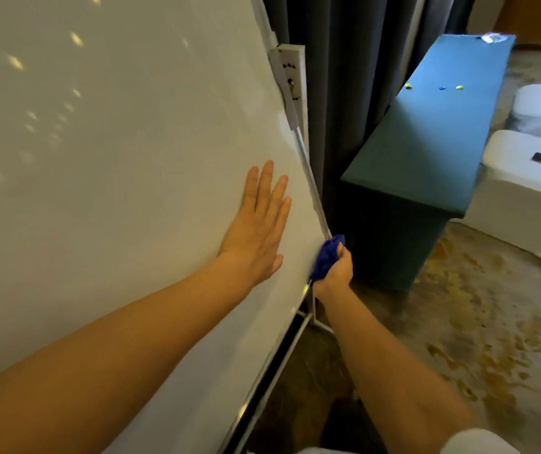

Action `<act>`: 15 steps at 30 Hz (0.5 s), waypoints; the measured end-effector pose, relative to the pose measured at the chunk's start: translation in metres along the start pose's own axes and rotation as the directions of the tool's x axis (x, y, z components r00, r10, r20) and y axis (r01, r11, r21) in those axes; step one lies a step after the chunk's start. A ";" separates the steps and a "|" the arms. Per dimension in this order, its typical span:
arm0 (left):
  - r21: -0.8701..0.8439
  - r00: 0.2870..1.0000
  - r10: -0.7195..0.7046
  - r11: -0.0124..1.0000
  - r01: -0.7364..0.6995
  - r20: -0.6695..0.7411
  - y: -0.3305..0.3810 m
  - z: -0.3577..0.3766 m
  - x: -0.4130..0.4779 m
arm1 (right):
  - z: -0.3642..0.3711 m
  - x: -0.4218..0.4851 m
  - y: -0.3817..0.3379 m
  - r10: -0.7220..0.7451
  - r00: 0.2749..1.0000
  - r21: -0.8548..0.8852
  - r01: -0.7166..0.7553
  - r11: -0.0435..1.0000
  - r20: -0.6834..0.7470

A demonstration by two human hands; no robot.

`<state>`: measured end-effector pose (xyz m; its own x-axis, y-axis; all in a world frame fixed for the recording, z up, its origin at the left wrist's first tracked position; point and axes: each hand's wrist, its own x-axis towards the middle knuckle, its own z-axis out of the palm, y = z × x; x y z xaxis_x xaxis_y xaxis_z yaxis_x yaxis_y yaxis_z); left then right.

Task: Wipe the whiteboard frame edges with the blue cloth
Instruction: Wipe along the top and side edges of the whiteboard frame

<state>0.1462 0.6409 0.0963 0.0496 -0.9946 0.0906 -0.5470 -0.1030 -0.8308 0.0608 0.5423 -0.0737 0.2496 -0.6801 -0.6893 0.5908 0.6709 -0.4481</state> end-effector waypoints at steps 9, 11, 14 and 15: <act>-0.115 0.991 -0.108 0.986 0.117 0.077 -0.002 0.007 -0.006 | -0.036 -0.017 0.048 0.426 0.903 -0.052 -0.424 0.904 0.046; -0.198 0.988 -0.140 0.969 0.150 0.065 0.005 0.003 -0.007 | -0.050 -0.009 0.046 0.584 0.808 -0.115 -0.574 0.810 0.079; -0.355 0.951 -0.302 0.883 0.306 0.066 0.033 -0.006 -0.007 | -0.051 0.014 0.023 0.725 0.680 -0.259 -0.685 0.681 0.108; -0.390 0.928 -0.358 0.843 0.370 0.105 0.047 -0.009 -0.007 | -0.048 0.021 0.015 0.754 0.646 -0.292 -0.703 0.649 0.120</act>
<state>0.1124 0.6436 0.0621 0.3296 -0.8869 0.3237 -0.7690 -0.4511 -0.4528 0.0383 0.5518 -0.1221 0.6985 0.0311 -0.7150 -0.0166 0.9995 0.0273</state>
